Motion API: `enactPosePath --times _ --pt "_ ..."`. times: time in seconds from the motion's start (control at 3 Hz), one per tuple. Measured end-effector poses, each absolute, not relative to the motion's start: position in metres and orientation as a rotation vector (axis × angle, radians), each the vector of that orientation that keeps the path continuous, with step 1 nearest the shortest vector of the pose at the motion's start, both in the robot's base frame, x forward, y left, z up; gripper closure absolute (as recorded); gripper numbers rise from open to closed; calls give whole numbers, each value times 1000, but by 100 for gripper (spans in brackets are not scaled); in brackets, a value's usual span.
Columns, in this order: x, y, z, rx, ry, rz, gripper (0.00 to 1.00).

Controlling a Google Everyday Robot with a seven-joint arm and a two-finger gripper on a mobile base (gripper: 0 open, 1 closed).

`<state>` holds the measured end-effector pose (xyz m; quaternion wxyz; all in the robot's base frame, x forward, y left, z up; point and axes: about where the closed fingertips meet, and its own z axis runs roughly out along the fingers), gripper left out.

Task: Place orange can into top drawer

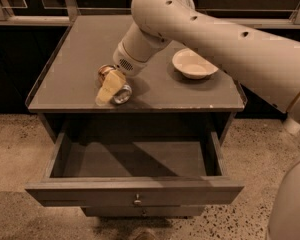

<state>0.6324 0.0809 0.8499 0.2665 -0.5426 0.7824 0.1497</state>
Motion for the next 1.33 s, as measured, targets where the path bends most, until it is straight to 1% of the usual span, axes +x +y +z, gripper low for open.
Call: enactPosePath --times 0.33,1.0,1.33 --pt "632 81 850 -1465 2112 404 18" --pt "632 81 850 -1465 2112 404 66" --pt "632 81 850 -1465 2112 404 88"
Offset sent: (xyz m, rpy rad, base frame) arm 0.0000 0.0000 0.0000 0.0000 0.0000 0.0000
